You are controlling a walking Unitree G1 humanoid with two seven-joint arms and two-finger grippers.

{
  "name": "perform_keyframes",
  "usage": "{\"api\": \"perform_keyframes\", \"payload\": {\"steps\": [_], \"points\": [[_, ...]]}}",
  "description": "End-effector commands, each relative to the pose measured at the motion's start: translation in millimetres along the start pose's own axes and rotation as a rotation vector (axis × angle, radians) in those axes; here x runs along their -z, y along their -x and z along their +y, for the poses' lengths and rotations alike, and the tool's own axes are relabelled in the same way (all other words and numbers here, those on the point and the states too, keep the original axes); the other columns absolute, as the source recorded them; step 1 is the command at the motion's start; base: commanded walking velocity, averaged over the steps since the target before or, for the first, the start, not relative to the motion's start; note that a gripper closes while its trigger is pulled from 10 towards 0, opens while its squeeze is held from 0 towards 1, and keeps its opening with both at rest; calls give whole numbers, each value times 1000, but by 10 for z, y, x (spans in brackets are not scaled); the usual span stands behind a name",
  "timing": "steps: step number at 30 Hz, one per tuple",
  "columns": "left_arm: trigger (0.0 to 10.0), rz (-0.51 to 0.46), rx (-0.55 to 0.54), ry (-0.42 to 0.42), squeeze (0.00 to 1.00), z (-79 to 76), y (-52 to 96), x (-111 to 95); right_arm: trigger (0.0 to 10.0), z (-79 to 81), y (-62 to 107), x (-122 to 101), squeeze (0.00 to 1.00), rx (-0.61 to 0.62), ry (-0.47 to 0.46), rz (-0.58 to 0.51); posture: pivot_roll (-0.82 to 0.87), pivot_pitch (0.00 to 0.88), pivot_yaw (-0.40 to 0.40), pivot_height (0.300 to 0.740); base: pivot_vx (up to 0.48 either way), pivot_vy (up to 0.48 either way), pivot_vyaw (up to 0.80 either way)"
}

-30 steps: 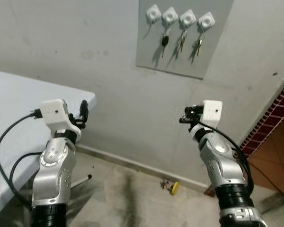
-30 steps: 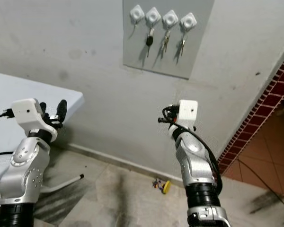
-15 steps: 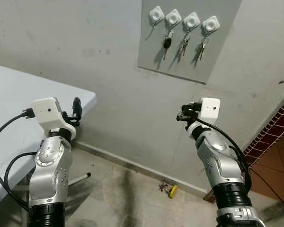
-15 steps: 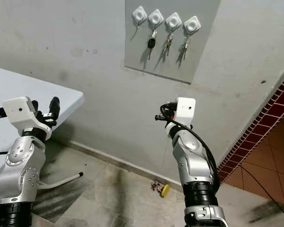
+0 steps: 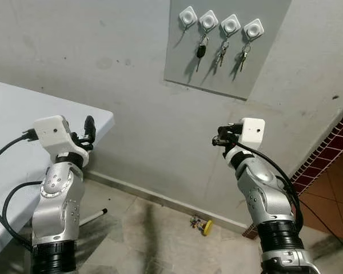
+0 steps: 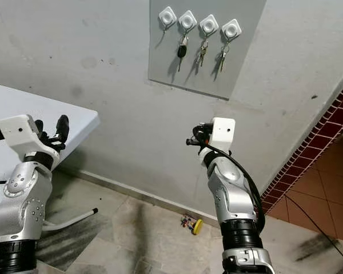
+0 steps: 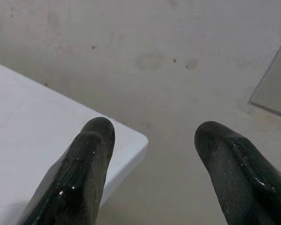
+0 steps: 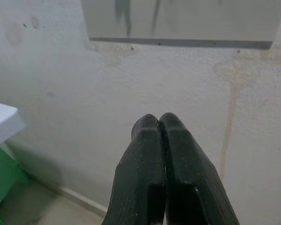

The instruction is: Hang keys on a hook

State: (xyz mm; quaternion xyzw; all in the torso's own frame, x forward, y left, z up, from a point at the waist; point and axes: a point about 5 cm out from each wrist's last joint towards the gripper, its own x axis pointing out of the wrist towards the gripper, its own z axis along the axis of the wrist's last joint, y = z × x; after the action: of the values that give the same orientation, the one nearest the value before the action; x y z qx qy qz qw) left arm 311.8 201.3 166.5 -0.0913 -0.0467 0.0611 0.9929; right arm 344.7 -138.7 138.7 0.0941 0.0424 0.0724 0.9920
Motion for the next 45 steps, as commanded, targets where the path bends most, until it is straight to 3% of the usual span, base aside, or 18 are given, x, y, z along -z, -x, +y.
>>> {"api": "perform_keyframes", "payload": {"steps": [1,16,28,35,37,45], "points": [[10000,6,-4,-7,0,25,-25,-7,10000,40,-25,-100,0,-14,1,-36,-90,0,-62,740,0,428,0],[10000,0,-10,-33,0,27,-14,-6,10000,40,-2,-109,0,-19,0,-61,-100,0,-37,740,0,0,0],[10000,12,47,-47,0,-41,-70,-18,10000,-35,80,-123,0,11,35,-117,-145,0,6,740,0,0,0],[10000,21,83,-62,0,-116,-88,0,10000,-10,147,-150,0,-34,78,-164,-166,0,15,740,0,0,0],[10000,46,95,-70,0,-132,-60,38,10000,26,187,-170,0,-87,55,-190,-166,0,31,740,0,0,0],[10000,57,103,-92,0,-118,-37,28,10000,50,213,-141,0,-93,41,-187,-152,0,49,740,0,0,0]]}}
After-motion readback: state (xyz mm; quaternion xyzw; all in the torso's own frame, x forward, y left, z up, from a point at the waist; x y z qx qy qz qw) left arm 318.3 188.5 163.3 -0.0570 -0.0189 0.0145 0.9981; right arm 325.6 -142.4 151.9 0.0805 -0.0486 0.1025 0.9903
